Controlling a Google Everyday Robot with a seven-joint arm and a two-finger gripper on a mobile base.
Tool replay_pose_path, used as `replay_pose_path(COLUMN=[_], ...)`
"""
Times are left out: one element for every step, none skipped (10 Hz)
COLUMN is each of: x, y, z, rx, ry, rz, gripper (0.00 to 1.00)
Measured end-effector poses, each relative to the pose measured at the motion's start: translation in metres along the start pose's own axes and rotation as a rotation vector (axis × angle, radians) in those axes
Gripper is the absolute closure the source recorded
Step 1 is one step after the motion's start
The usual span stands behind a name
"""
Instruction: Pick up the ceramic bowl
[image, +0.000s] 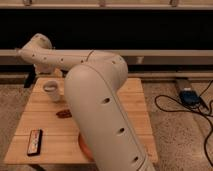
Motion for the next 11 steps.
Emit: replay_pose_path(x=[0.000, 0.000, 0.000, 0.000, -0.001, -0.003, -0.006, -0.013, -0.024, -0.035, -0.043], y=[0.000, 0.000, 0.000, 0.000, 0.001, 0.005, 0.014, 0.021, 0.031, 0.044, 0.053], z=[0.000, 0.000, 0.000, 0.000, -0.001, -0.012, -0.022, -0.031, -0.043, -0.055, -0.063], rx=[0.000, 0.000, 0.000, 0.002, 0.010, 0.038, 0.056, 0.070, 0.085, 0.096, 0.103], ry=[0.000, 0.000, 0.000, -0.002, -0.007, -0.017, -0.021, -0.029, -0.040, -0.048, -0.056], rz=[0.000, 0.000, 0.000, 0.000, -0.003, 0.001, 0.004, 0.009, 0.021, 0.034, 0.045], gripper=[0.20, 0.20, 0.20, 0.20, 0.20, 0.20, 0.20, 0.20, 0.20, 0.20, 0.20])
